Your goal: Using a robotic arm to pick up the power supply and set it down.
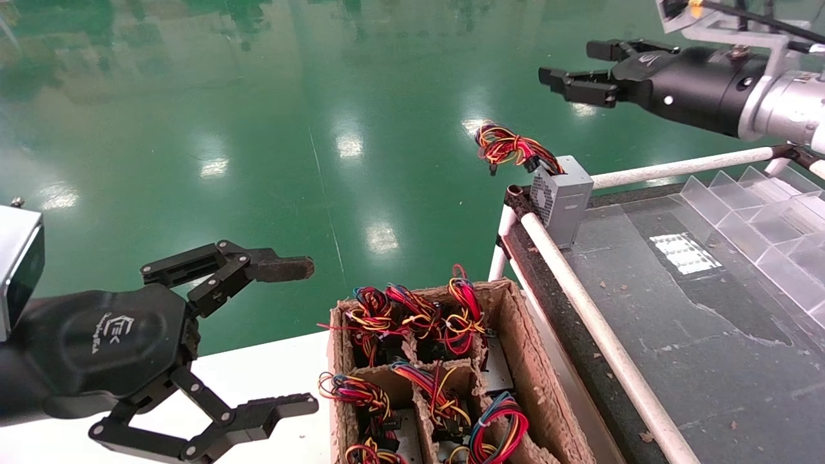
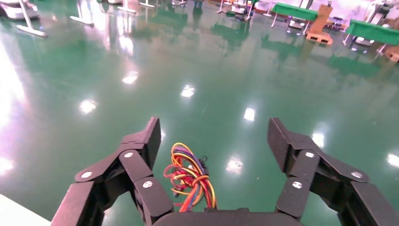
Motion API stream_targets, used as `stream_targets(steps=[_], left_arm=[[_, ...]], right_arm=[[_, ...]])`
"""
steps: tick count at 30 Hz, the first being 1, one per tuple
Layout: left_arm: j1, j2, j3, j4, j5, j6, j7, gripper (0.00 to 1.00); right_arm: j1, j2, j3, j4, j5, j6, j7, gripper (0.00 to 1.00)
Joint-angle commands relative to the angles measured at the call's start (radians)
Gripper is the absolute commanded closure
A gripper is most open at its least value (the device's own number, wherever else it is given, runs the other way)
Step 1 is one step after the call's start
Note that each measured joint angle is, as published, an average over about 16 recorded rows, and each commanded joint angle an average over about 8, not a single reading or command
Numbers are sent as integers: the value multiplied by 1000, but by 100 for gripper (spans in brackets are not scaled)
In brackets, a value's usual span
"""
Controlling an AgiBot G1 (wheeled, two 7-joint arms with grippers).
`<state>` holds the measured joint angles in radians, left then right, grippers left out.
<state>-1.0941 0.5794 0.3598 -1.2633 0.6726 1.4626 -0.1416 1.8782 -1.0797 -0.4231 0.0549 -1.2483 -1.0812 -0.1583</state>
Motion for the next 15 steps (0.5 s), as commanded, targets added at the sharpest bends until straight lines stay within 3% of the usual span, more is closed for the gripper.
stream_targets(steps=[1,15], left_arm=[[0,0,0,0,0,0,0,0],[0,0,0,0,0,0,0,0]], right_arm=[[-10,10,10,13,18,-8,7,0],[-204,122,43,311,140,-108,90,0]])
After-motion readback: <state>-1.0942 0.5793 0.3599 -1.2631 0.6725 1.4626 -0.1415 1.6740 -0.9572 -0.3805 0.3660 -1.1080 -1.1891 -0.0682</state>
